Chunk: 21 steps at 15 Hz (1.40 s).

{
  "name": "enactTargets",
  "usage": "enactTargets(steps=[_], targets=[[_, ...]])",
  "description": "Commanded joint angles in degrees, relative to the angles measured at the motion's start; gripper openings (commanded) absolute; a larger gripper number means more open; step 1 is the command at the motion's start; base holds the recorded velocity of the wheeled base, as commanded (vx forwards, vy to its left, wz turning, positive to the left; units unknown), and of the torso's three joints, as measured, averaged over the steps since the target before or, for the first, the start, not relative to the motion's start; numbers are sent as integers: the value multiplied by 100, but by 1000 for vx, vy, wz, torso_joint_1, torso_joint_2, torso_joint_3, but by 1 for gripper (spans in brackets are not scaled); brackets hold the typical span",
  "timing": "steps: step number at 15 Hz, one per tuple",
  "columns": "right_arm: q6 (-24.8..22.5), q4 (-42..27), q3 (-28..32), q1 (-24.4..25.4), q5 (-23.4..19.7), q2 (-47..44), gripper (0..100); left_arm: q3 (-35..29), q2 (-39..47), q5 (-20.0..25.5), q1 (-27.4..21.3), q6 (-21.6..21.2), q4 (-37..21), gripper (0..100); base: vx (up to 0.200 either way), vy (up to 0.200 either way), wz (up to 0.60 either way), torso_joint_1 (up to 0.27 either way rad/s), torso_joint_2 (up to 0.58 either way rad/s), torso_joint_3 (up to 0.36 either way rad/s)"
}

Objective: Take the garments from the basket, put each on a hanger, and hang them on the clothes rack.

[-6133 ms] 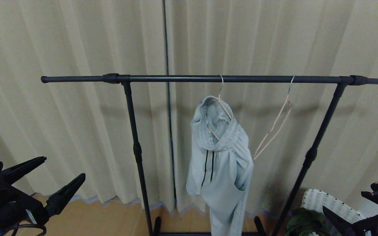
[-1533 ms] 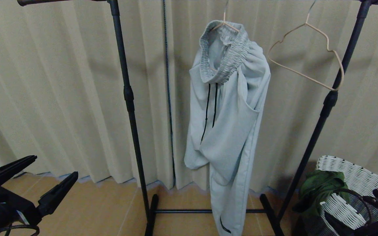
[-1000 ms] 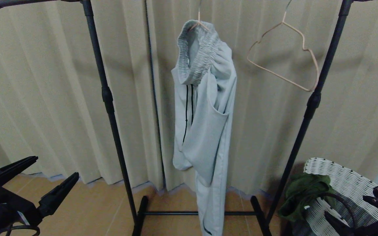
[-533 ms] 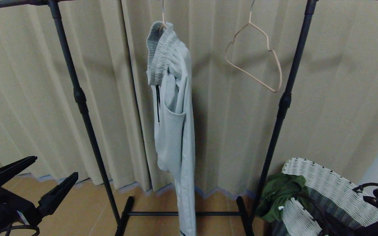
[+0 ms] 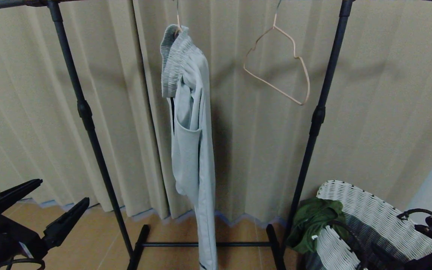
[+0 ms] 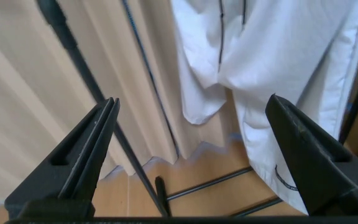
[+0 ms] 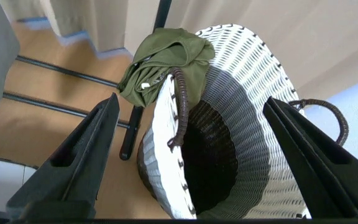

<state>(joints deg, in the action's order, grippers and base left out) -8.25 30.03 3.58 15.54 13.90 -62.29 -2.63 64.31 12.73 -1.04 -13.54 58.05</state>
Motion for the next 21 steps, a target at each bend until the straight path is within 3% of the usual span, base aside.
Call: enactTargets(steps=[1, 8, 15, 21], targets=[[-1, 3, 2, 1, -1, -2, 100, 17, 29, 2, -2, -8, -13, 100, 0, 0, 0, 0, 0, 0], [-1, 12, 2, 1, -1, -2, 100, 88, 47, 2, -19, 1, -13, 100, 0, 0, 0, 0, 0, 0], [-1, 21, 2, -7, 8, -2, 100, 79, 56, 2, -11, 1, -13, 100, 200, 0, 0, 5, 2, 2], [-1, 12, 2, 1, -1, -2, 100, 79, 56, 2, -11, -8, -4, 100, 0, 0, 0, 0, 0, 0]])
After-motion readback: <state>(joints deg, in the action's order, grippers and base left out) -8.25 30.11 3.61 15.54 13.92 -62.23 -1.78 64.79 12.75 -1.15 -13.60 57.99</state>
